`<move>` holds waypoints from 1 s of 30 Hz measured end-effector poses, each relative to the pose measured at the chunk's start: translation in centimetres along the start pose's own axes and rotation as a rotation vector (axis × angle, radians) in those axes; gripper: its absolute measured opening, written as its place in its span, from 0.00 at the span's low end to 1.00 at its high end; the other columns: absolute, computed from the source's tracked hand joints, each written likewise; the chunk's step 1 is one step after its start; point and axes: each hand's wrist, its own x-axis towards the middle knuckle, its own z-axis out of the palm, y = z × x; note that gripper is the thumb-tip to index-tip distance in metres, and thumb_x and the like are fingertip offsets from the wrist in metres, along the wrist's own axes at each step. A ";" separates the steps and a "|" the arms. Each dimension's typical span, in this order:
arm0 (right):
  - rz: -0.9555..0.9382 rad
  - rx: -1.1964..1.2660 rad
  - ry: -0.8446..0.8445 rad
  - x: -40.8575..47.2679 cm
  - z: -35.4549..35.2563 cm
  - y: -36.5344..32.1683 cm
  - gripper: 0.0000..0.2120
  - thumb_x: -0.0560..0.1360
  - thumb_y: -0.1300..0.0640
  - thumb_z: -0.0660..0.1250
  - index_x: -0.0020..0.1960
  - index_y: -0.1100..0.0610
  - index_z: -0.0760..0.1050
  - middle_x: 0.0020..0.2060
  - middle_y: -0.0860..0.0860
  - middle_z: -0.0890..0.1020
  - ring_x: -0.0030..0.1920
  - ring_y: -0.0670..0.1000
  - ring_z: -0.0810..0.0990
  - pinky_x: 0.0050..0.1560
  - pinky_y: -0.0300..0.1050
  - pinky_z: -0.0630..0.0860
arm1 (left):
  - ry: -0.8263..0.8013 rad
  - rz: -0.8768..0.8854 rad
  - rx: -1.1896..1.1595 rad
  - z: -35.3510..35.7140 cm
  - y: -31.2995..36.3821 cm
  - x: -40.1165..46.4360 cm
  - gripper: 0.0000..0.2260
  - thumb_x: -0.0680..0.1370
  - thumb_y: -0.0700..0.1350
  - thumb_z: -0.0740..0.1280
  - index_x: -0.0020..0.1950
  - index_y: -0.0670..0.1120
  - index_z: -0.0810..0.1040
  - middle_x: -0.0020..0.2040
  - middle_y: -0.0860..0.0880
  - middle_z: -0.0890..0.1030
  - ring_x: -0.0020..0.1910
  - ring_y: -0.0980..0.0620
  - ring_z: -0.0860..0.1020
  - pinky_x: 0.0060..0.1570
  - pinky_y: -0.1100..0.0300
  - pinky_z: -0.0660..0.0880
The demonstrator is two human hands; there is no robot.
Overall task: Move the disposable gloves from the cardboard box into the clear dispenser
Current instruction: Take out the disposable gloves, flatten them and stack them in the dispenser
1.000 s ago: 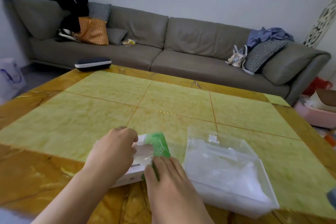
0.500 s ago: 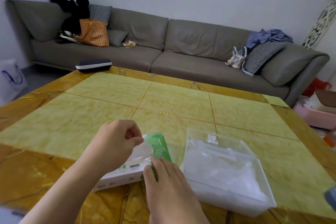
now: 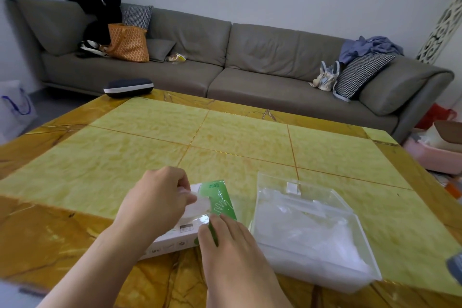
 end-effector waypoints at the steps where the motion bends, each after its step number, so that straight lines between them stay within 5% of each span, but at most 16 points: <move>1: -0.004 0.003 -0.029 0.0 -0.3 -0.1 0.25 0.56 0.52 0.82 0.53 0.54 0.84 0.55 0.54 0.86 0.57 0.55 0.86 0.58 0.49 0.84 | 0.017 -0.009 0.010 -0.2 0.0 0.1 0.09 0.78 0.52 0.74 0.39 0.53 0.80 0.35 0.55 0.81 0.32 0.55 0.80 0.31 0.58 0.77; 5: -0.012 0.028 -0.054 -0.1 -0.6 0.0 0.27 0.55 0.50 0.82 0.53 0.52 0.84 0.55 0.53 0.86 0.56 0.54 0.86 0.56 0.48 0.84 | 0.071 -0.072 -0.066 -0.9 -1.1 0.6 0.09 0.79 0.48 0.73 0.39 0.52 0.81 0.32 0.54 0.83 0.30 0.53 0.82 0.32 0.54 0.81; 14: 0.018 0.053 -0.113 0.1 -2.0 -0.4 0.32 0.53 0.49 0.83 0.55 0.54 0.83 0.57 0.54 0.85 0.60 0.55 0.85 0.60 0.48 0.82 | 0.052 -0.053 -0.757 -2.6 -0.1 0.2 0.07 0.77 0.44 0.76 0.53 0.53 0.84 0.41 0.53 0.87 0.33 0.54 0.82 0.40 0.59 0.76; 17: -0.015 0.034 -0.186 0.3 -3.8 -0.5 0.31 0.73 0.58 0.73 0.73 0.62 0.69 0.76 0.61 0.67 0.79 0.62 0.65 0.79 0.57 0.60 | 0.065 -0.097 -0.967 -3.2 -0.1 0.2 0.09 0.77 0.43 0.75 0.56 0.52 0.84 0.46 0.50 0.87 0.38 0.50 0.78 0.40 0.58 0.77; 19: -0.062 0.073 -0.195 0.3 -3.8 -0.5 0.29 0.81 0.61 0.65 0.78 0.62 0.59 0.81 0.61 0.57 0.83 0.62 0.52 0.81 0.55 0.47 | 0.043 -0.119 -1.073 -3.3 -0.2 0.3 0.10 0.76 0.43 0.76 0.57 0.50 0.85 0.46 0.46 0.86 0.39 0.48 0.76 0.40 0.57 0.75; 22: -0.015 0.145 -0.089 0.0 -4.4 -0.6 0.31 0.75 0.57 0.72 0.75 0.58 0.66 0.79 0.58 0.62 0.79 0.59 0.66 0.78 0.52 0.62 | -0.027 -0.120 -1.232 -3.4 -0.2 0.4 0.14 0.75 0.40 0.75 0.60 0.46 0.83 0.47 0.46 0.86 0.38 0.50 0.79 0.37 0.59 0.75; 24: 0.031 0.330 -0.013 -0.4 -6.1 -0.4 0.32 0.78 0.58 0.66 0.78 0.51 0.59 0.81 0.45 0.51 0.76 0.49 0.66 0.73 0.44 0.68 | -0.094 -0.100 -1.334 -3.6 0.0 0.3 0.15 0.75 0.38 0.73 0.62 0.44 0.82 0.52 0.44 0.87 0.42 0.47 0.84 0.36 0.60 0.81; 27: 0.160 0.567 0.171 -0.1 -9.0 1.2 0.29 0.78 0.62 0.63 0.74 0.43 0.62 0.73 0.32 0.59 0.68 0.33 0.67 0.69 0.31 0.66 | -0.180 -0.066 -1.407 -4.0 0.0 0.1 0.16 0.75 0.37 0.72 0.63 0.45 0.82 0.52 0.43 0.86 0.41 0.46 0.84 0.31 0.62 0.80; 30: 0.263 0.780 0.371 0.1 -10.3 4.7 0.32 0.75 0.52 0.72 0.73 0.41 0.61 0.67 0.31 0.65 0.70 0.35 0.67 0.70 0.33 0.68 | -0.328 0.024 -1.346 -4.1 -0.1 -0.1 0.22 0.73 0.42 0.79 0.66 0.49 0.82 0.57 0.38 0.82 0.46 0.36 0.70 0.32 0.59 0.70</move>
